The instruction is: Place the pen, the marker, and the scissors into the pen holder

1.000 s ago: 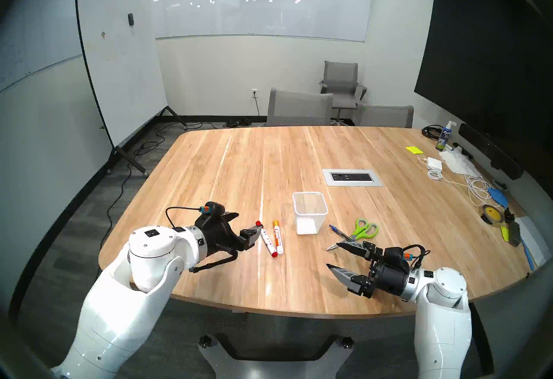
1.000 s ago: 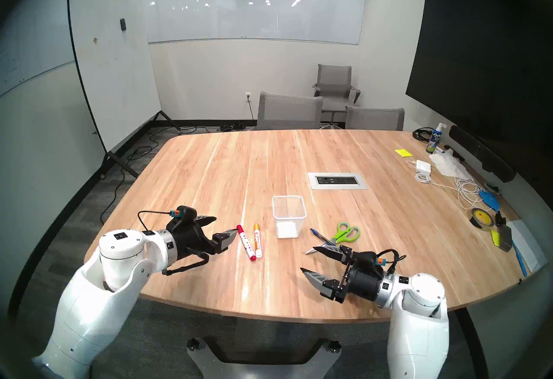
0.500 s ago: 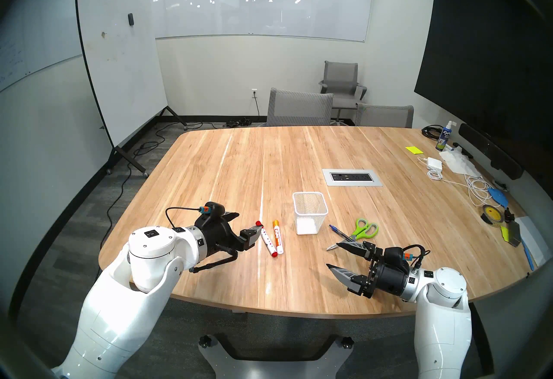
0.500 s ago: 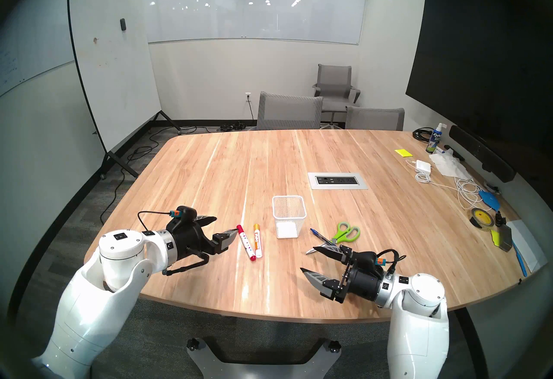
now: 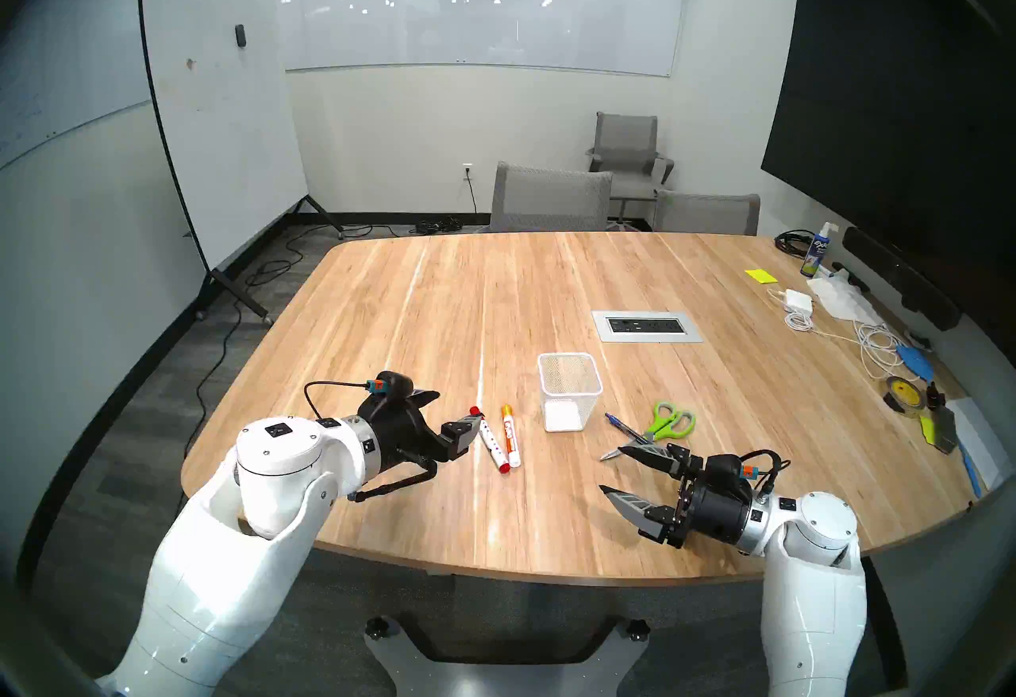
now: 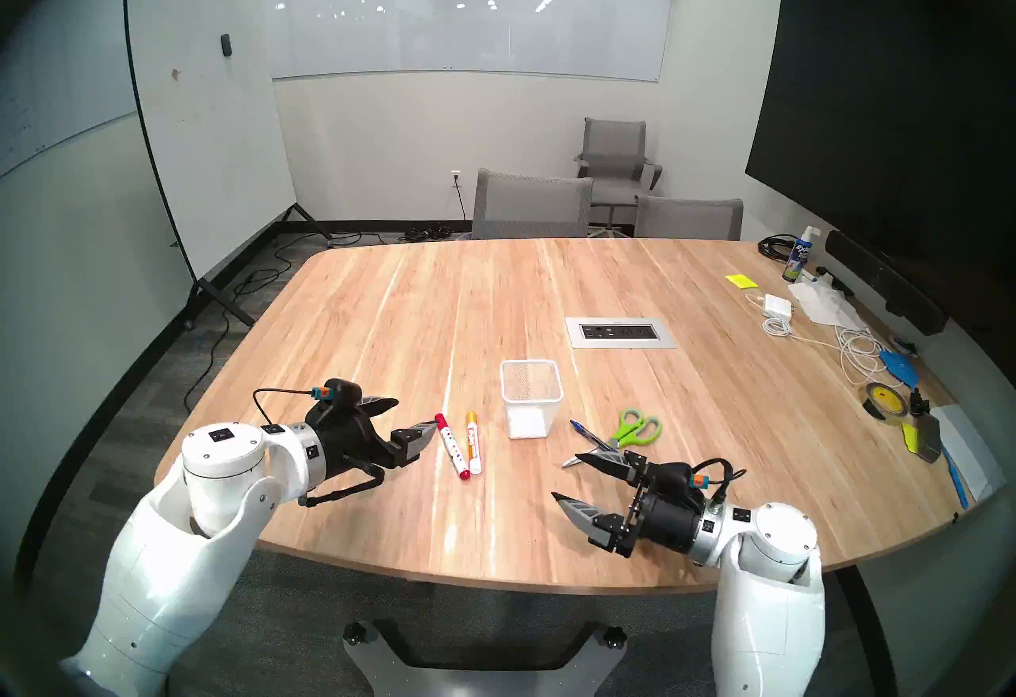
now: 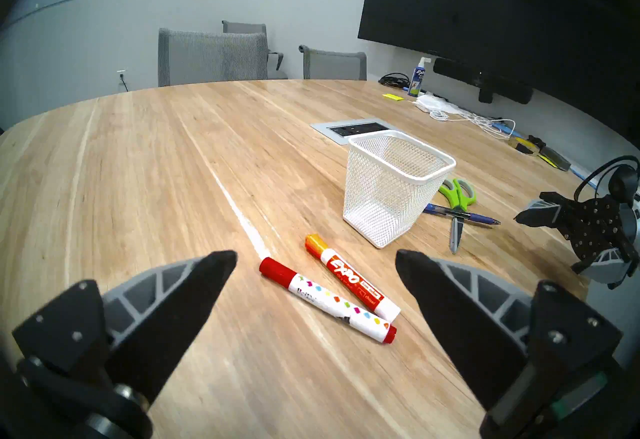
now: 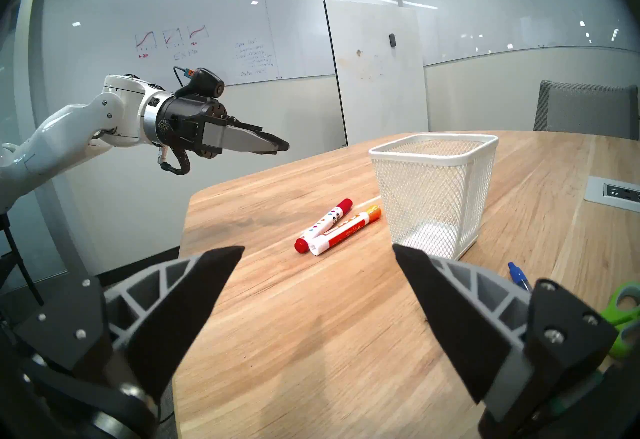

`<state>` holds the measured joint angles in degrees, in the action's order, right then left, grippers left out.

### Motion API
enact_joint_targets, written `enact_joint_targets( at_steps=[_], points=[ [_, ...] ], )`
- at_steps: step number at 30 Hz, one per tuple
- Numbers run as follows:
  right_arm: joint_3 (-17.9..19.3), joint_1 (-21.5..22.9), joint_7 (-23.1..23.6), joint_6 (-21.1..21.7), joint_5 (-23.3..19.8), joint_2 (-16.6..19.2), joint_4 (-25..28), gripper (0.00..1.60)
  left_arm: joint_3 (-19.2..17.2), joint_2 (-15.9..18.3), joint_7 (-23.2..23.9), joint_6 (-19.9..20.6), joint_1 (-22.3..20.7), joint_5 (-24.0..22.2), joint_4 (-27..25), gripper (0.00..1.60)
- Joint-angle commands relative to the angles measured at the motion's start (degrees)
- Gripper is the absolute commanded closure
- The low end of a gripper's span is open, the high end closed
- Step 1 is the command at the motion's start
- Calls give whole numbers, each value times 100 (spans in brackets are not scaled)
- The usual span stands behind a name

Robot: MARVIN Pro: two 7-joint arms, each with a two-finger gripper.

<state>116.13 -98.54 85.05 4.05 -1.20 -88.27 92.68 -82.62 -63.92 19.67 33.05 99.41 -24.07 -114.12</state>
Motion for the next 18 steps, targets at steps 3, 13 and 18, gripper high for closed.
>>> enact_joint_targets(
  at_steps=[3,13,18],
  points=[
    [-13,31,-5,2,-48,13,68,0,-22,-26,-12,-37,-7,4,-83,0],
    [-12,31,-5,1,-47,12,68,0,309,-217,-223,274,-442,133,253,0],
    [-12,31,-5,1,-45,11,67,0,366,-200,-130,283,-710,140,629,0]
  ],
)
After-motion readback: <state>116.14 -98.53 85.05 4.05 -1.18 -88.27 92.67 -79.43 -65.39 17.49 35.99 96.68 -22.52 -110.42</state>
